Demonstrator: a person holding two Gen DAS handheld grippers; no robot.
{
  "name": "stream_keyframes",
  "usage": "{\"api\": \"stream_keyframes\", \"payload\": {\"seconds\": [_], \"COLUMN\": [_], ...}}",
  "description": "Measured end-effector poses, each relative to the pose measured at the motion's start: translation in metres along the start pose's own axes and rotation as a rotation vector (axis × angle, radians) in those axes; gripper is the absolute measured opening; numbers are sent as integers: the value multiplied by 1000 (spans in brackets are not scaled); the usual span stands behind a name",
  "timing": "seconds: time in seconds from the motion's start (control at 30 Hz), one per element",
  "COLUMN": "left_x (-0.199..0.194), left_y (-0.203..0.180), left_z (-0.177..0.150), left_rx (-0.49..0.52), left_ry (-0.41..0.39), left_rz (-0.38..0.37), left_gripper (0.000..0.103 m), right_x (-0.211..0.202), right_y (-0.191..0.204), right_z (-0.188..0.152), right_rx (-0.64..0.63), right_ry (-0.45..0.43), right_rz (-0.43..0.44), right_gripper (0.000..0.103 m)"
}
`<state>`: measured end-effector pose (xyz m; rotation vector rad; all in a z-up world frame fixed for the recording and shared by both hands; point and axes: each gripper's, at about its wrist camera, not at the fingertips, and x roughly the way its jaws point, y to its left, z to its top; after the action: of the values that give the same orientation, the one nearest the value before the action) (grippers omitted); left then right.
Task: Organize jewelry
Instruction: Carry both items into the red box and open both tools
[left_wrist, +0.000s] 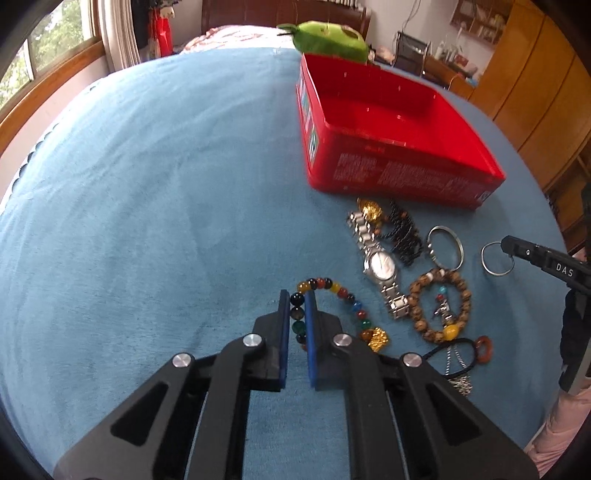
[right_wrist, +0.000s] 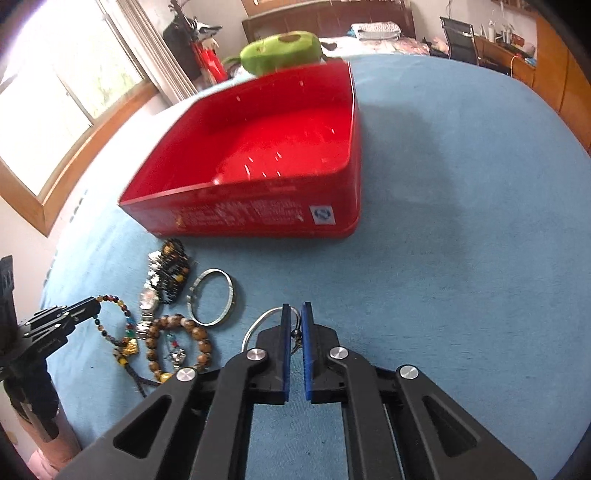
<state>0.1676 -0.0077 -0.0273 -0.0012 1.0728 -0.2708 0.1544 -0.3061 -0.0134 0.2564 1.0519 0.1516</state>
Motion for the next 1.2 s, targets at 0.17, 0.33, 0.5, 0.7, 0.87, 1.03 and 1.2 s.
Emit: {"api": "stream_keyframes", "payload": {"seconds": [0.17,0.33,0.5,0.7,0.87,1.03,1.2], "left_x": [-24,-41,-61,-73,-42,-1,31], "left_y": [4,-3,-13,-36,-51,-55,-53], "left_z": [3,17,44,87,118,136,141], "left_rx": [-17,-15,-7,4,1,6,7], "left_ry": [-44,-93,-151,-258,-282,-232,-164], "left_rz": [-36,-49,-71,-132,-154,-175,-148], "left_gripper": [6,6,6,6,6,6,7], "right_x": [-10,-20,-29,-29,-8,20,46], "right_y": [5,11,13,17,15,9,4], "right_z": [7,23,44,77,105,120,122], "right_rx": [-1,-8,0,14,37,36,32], "right_ry": [-24,-68,-116,-182,-203,-196,-153], "right_rz": [29,44,50,67,52,6,-8], "right_gripper": [5,5,5,5,5,5,5]}}
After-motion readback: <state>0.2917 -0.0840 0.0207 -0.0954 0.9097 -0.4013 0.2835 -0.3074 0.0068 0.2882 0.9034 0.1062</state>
